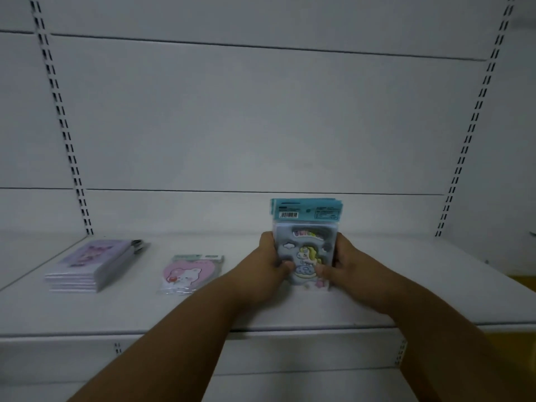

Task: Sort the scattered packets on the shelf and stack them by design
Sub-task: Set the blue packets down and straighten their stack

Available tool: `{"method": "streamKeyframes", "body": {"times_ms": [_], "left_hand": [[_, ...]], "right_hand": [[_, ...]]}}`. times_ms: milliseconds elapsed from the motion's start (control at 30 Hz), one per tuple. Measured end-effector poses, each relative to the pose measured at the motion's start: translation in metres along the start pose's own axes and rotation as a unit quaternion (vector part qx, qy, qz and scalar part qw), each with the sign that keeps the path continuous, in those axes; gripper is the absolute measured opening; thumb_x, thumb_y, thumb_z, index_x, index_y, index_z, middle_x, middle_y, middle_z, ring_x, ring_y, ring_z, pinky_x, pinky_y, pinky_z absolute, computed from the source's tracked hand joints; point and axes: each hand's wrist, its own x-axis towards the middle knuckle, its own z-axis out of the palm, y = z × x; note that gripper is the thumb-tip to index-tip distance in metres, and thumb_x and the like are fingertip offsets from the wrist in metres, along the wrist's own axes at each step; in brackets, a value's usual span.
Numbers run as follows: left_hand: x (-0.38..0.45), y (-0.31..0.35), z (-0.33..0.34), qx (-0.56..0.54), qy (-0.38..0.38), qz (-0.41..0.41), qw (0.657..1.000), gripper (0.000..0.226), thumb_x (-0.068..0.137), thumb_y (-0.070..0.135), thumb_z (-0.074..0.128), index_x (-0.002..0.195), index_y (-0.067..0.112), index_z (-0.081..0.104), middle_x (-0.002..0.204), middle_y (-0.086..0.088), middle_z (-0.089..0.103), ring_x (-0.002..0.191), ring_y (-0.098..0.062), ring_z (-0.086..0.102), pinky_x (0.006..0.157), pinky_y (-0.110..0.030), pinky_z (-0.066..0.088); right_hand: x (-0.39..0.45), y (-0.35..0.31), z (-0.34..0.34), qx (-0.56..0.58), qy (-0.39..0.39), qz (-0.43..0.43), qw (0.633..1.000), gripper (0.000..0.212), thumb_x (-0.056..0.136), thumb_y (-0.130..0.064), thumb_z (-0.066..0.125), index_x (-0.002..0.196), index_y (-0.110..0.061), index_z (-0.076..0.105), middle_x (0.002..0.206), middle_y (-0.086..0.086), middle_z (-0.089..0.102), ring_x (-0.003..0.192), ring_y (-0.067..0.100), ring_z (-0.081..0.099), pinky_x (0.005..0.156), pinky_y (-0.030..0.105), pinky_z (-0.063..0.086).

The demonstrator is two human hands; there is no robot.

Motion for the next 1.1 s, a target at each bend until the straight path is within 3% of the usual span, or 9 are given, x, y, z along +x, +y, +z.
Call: {"method": "streamKeyframes", "body": {"times_ms": [133,233,400,500,567,633,833,967,1100], "left_hand": [[-0.006,-0.002,0.0,0.078,0.021,0.001,0.997,0.04,0.094,0.013,0.058,0.129,0.024,0.041,0.127,0.005,0.06,0.11,-0.007,0.059,0.085,-0.019,0.048],[-0.007,-0.004,0.0,0.122,0.045,-0.001,0.992,0.039,0.091,0.014,0.06,0.127,0.023,0.047,0.127,0.003,0.062,0.111,-0.011,0.06,0.086,-0.023,0.049],[-0.005,-0.002,-0.003,0.158,0.079,-0.011,0.984,0.042,0.091,0.016,0.063,0.13,0.019,0.048,0.126,0.0,0.064,0.105,-0.013,0.062,0.076,-0.016,0.046],[-0.005,-0.001,-0.005,0.096,0.12,-0.045,0.987,0.047,0.09,0.022,0.068,0.133,0.019,0.049,0.113,0.0,0.069,0.093,-0.012,0.066,0.077,-0.024,0.055],[-0.002,0.0,-0.006,0.096,0.123,-0.072,0.985,0.036,0.089,0.024,0.068,0.123,0.016,0.059,0.108,-0.002,0.071,0.091,-0.015,0.069,0.083,-0.035,0.058],[0.001,0.0,-0.004,0.117,0.095,-0.1,0.983,0.022,0.09,0.023,0.066,0.108,0.011,0.068,0.102,-0.005,0.073,0.087,-0.017,0.069,0.082,-0.036,0.059],[0.016,0.002,-0.005,0.176,0.053,-0.157,0.97,0.027,0.089,0.025,0.06,0.101,0.003,0.071,0.098,-0.012,0.071,0.081,-0.021,0.064,0.07,-0.03,0.052],[0.02,0.001,-0.002,0.235,0.066,-0.18,0.953,0.03,0.091,0.035,0.055,0.086,0.007,0.064,0.081,-0.008,0.062,0.064,-0.015,0.051,0.052,-0.024,0.038],[0.015,-0.003,-0.001,0.288,0.1,-0.169,0.937,0.041,0.096,0.042,0.046,0.101,0.007,0.065,0.097,-0.011,0.067,0.08,-0.02,0.057,0.068,-0.028,0.044]], "right_hand": [[-0.002,0.01,-0.002,-0.03,0.028,-0.01,0.999,0.041,0.087,-0.024,0.069,0.123,-0.032,0.051,0.118,-0.008,0.069,0.106,0.011,0.068,0.092,0.043,0.057],[-0.001,0.013,0.0,-0.041,0.041,-0.022,0.998,0.04,0.085,-0.024,0.071,0.121,-0.028,0.055,0.118,-0.007,0.07,0.106,0.011,0.068,0.094,0.045,0.055],[0.0,0.012,0.002,-0.001,0.08,-0.006,0.997,0.037,0.082,-0.018,0.075,0.115,-0.015,0.057,0.112,0.001,0.072,0.099,0.015,0.071,0.09,0.044,0.057],[0.005,0.002,0.0,0.046,0.1,0.031,0.993,0.027,0.083,-0.024,0.074,0.103,-0.009,0.064,0.095,0.007,0.077,0.082,0.023,0.074,0.074,0.038,0.059],[0.009,-0.008,0.0,0.052,0.084,0.086,0.991,0.025,0.085,-0.025,0.071,0.093,-0.002,0.069,0.078,0.01,0.075,0.059,0.023,0.064,0.052,0.03,0.047],[0.012,-0.012,-0.001,0.04,0.072,0.144,0.986,0.027,0.085,-0.026,0.07,0.084,0.002,0.069,0.064,0.013,0.064,0.046,0.017,0.047,0.045,0.026,0.032],[0.018,-0.02,0.002,-0.095,0.069,0.181,0.976,0.032,0.085,-0.031,0.069,0.063,-0.012,0.056,0.056,0.002,0.053,0.047,0.011,0.043,0.039,0.02,0.031],[0.026,-0.017,0.007,-0.226,0.073,0.172,0.956,0.035,0.083,-0.041,0.065,0.064,-0.014,0.052,0.063,0.003,0.053,0.055,0.013,0.047,0.047,0.026,0.031],[0.012,-0.013,0.006,-0.262,0.105,0.124,0.951,0.049,0.089,-0.056,0.054,0.068,-0.012,0.059,0.062,0.003,0.053,0.056,0.013,0.049,0.05,0.027,0.033]]}}
